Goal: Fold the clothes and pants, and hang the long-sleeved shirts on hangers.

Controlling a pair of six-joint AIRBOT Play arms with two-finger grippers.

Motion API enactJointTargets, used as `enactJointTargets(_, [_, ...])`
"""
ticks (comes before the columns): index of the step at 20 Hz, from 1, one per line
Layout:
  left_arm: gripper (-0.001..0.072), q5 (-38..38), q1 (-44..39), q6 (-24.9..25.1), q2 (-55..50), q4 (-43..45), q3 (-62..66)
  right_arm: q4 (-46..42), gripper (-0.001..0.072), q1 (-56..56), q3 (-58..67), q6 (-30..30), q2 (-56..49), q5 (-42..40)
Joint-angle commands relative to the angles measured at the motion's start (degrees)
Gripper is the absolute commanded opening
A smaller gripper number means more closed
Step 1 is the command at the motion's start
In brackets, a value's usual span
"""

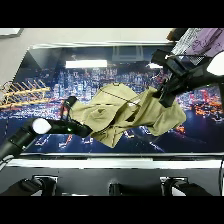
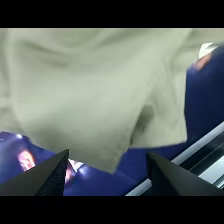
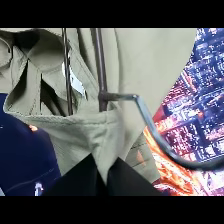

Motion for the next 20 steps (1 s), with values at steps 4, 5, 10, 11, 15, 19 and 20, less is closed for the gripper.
enactJointTargets(4, [0.0551, 11.37, -14.4, -22.08, -2.16, 24.26, -1.18, 0.02, 0.0022, 0.0, 0.02, 1.55, 0.09, 0.15])
enactJointTargets(5, [0.0551, 11.43, -14.49, -24.35, -2.91, 26.51, -1.16, 0.04, 0.0022, 0.0, 0.02, 1.57, 0.09, 0.15])
enactJointTargets(10, [0.0444, 14.38, -14.47, -24.85, -6.23, 30.16, -1.16, 0.09, 0.0022, 0.0, 0.02, 3.02, 0.09, 0.17])
enactJointTargets(11, [0.0431, 16.2, -14.49, -24.85, -6.95, 30.14, -1.16, 0.07, 0.0022, 0.0, 0.02, 3.06, 0.09, 0.2])
enactJointTargets(15, [0.0431, 19.26, -14.49, -24.83, -9.77, 29.66, -1.16, 0.07, 0.0022, 0.0, 0.02, 3.56, 0.09, 0.15])
enactJointTargets(19, [0.001, 19.41, -14.4, -24.79, -9.99, 29.51, -0.79, 0.09, 0.0022, 0.0, 0.02, 4.35, 0.09, 0.24])
enactJointTargets(20, [0.0019, 19.3, -14.16, -24.92, -9.99, 29.46, -0.15, 0.15, 0.0022, 0.0, 0.02, 4.39, 0.11, 0.42])
